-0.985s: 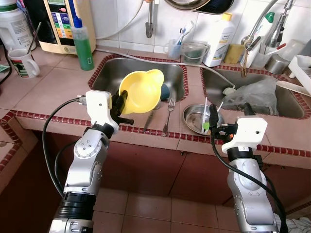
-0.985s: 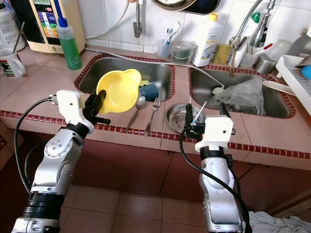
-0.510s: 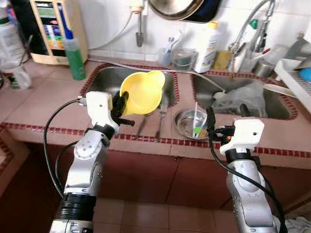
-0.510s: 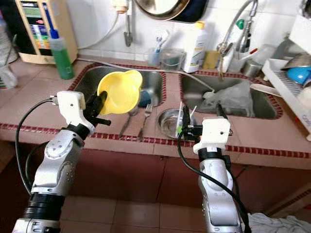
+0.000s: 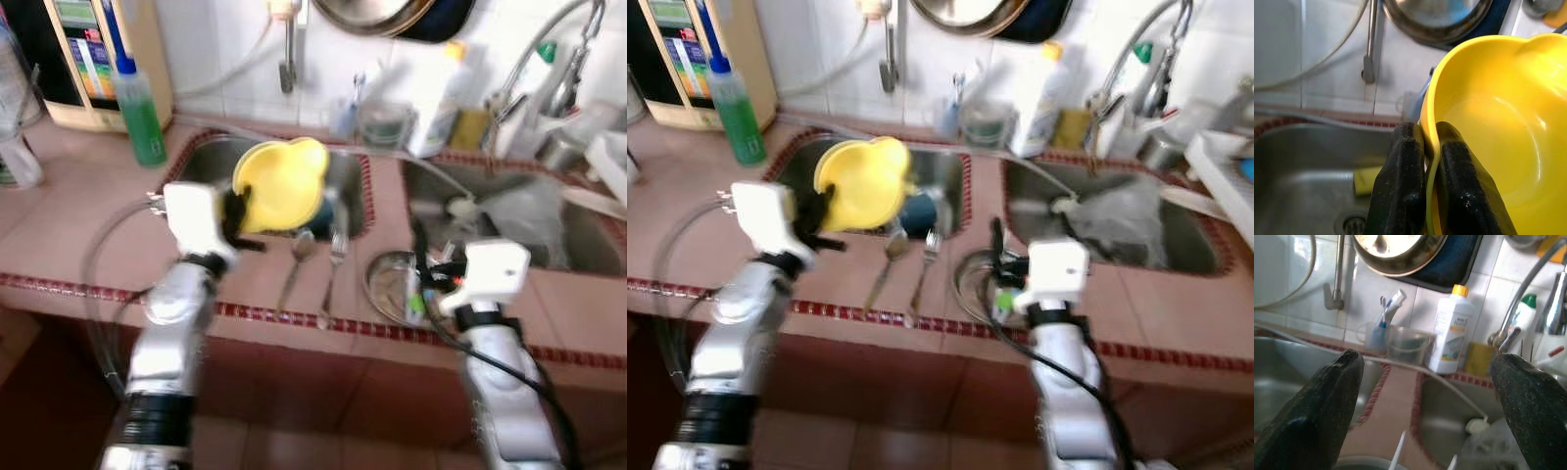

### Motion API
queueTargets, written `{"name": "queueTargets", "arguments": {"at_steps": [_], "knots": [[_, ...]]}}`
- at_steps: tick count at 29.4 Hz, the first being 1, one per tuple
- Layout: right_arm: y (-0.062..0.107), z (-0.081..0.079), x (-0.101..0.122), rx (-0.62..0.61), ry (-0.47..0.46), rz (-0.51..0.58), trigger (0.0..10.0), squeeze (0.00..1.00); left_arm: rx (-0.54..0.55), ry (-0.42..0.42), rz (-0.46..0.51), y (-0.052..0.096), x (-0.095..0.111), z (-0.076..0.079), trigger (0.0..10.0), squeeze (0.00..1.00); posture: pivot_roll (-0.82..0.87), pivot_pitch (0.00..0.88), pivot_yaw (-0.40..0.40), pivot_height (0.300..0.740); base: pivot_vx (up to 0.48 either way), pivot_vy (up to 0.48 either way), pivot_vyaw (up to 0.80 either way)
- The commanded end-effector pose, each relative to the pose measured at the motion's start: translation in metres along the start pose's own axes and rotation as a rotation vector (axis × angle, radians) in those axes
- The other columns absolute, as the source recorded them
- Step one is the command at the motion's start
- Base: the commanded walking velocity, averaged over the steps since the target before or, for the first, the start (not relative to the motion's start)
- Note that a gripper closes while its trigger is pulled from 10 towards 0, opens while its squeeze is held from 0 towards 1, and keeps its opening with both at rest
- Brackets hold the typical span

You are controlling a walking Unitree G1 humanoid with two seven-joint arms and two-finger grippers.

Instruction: Kitchen organization

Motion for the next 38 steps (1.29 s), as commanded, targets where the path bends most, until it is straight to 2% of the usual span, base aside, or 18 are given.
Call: {"name": "queueTargets", "arguments": {"at_steps": [1,15,21,28,32,35,38], "knots": [[-0.002,-0.006,0.006,0.013,-0.02,0.021,10.0,0.0,0.039,-0.02,0.024,0.002,0.009,-0.014,10.0,0.0,-0.02,0.0,-0.052,0.731,0.368,0.0,0.0],[0.004,-0.01,0.004,0.027,-0.042,-0.01,10.0,0.0,0.051,-0.031,0.007,0.003,0.01,-0.017,10.0,0.0,-0.02,0.012,-0.051,0.731,0.347,0.0,0.0],[0.013,-0.017,-0.003,0.084,-0.05,-0.074,10.0,0.0,0.091,-0.036,-0.067,-0.004,0.003,-0.03,10.0,0.0,-0.03,0.019,-0.045,0.731,0.0,0.0,0.0],[0.027,-0.014,-0.003,0.13,-0.06,-0.122,10.0,0.0,0.109,-0.061,-0.165,-0.013,-0.009,-0.04,10.0,0.0,-0.06,0.034,-0.032,0.731,0.0,0.0,0.0],[0.037,-0.011,-0.002,0.165,-0.064,-0.167,10.0,0.0,0.089,-0.088,-0.173,-0.021,-0.009,-0.039,10.0,0.0,-0.07,0.04,-0.026,0.731,0.0,0.0,0.0],[0.044,-0.011,0.001,0.206,-0.102,-0.191,10.0,0.0,0.084,-0.1,-0.181,-0.026,-0.008,-0.038,10.0,0.0,-0.07,0.045,-0.022,0.731,0.0,0.0,0.0],[0.051,-0.016,0.007,0.271,-0.122,-0.203,10.0,0.0,0.073,-0.094,-0.19,-0.032,-0.008,-0.036,10.0,0.0,-0.09,0.048,-0.013,0.731,0.0,0.0,0.0]]}}
Point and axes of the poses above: a point about 5 cm out from each wrist's last joint towards the gripper, its own y axis pointing back from the gripper into the wrist, its own x axis along the axis of the wrist's last joint, z = x × y, the point moved 5 cm from there along -y, pointing out of the wrist towards the gripper, and after that the axes turned 4 degrees about -y, right-handed, at the moved point
